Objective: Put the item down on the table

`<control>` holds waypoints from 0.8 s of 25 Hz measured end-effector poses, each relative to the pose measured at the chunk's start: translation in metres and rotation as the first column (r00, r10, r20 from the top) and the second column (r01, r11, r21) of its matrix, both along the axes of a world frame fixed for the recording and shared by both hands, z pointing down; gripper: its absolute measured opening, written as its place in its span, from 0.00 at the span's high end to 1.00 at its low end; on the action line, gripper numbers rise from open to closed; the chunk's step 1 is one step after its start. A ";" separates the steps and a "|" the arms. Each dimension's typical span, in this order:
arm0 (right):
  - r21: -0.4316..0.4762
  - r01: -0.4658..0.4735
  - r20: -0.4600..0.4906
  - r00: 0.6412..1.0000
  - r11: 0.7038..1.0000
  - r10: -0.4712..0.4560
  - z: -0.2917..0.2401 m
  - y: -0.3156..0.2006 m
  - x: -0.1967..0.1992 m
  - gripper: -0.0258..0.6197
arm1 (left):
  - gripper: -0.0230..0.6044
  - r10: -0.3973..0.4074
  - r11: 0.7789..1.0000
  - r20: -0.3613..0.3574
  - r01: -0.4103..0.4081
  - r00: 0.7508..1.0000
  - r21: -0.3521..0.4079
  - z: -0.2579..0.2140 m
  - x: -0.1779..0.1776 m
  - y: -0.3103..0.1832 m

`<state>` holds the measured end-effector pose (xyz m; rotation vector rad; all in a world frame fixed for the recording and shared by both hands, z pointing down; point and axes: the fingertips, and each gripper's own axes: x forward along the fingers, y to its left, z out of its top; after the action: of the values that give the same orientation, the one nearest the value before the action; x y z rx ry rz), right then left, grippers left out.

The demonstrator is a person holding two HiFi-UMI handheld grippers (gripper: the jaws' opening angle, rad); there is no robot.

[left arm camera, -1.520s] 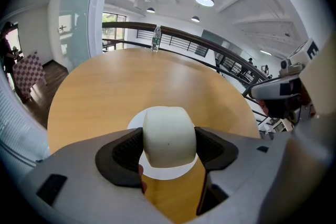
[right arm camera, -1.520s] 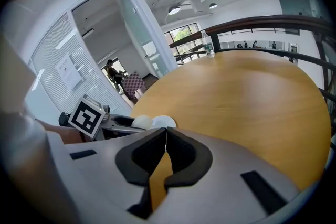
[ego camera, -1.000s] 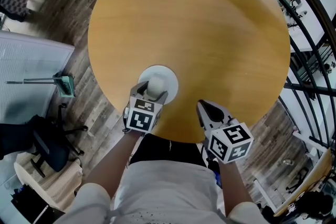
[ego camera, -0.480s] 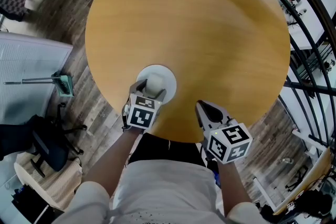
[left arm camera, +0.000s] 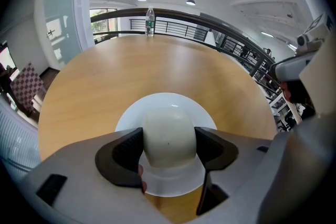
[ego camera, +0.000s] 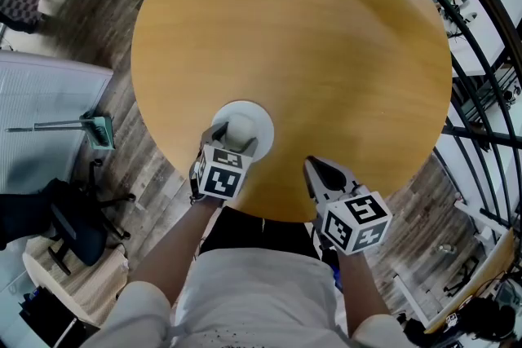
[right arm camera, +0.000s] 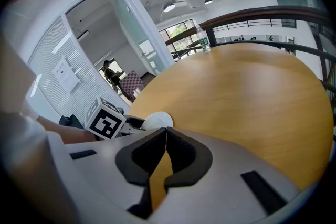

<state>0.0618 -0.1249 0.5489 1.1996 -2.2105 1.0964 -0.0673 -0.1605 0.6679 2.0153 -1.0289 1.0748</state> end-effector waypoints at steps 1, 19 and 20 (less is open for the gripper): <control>0.000 -0.001 0.000 1.000 1.000 0.001 0.000 0.000 0.000 0.92 | 0.45 0.007 1.000 0.008 -0.007 1.000 -0.002 0.000 0.000 0.000; 0.002 -0.005 0.010 1.000 1.000 0.005 -0.001 -0.003 0.005 0.92 | 0.45 0.057 0.998 0.063 -0.057 0.996 0.006 0.004 0.004 0.000; 0.002 -0.005 0.010 1.000 1.000 0.005 -0.001 -0.003 0.005 0.92 | 0.45 0.062 0.998 0.062 -0.062 0.996 0.003 0.004 0.004 0.000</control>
<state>0.0671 -0.1280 0.5480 1.2035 -2.2179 1.1039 -0.0630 -0.1603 0.6719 2.0410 -1.0069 1.1750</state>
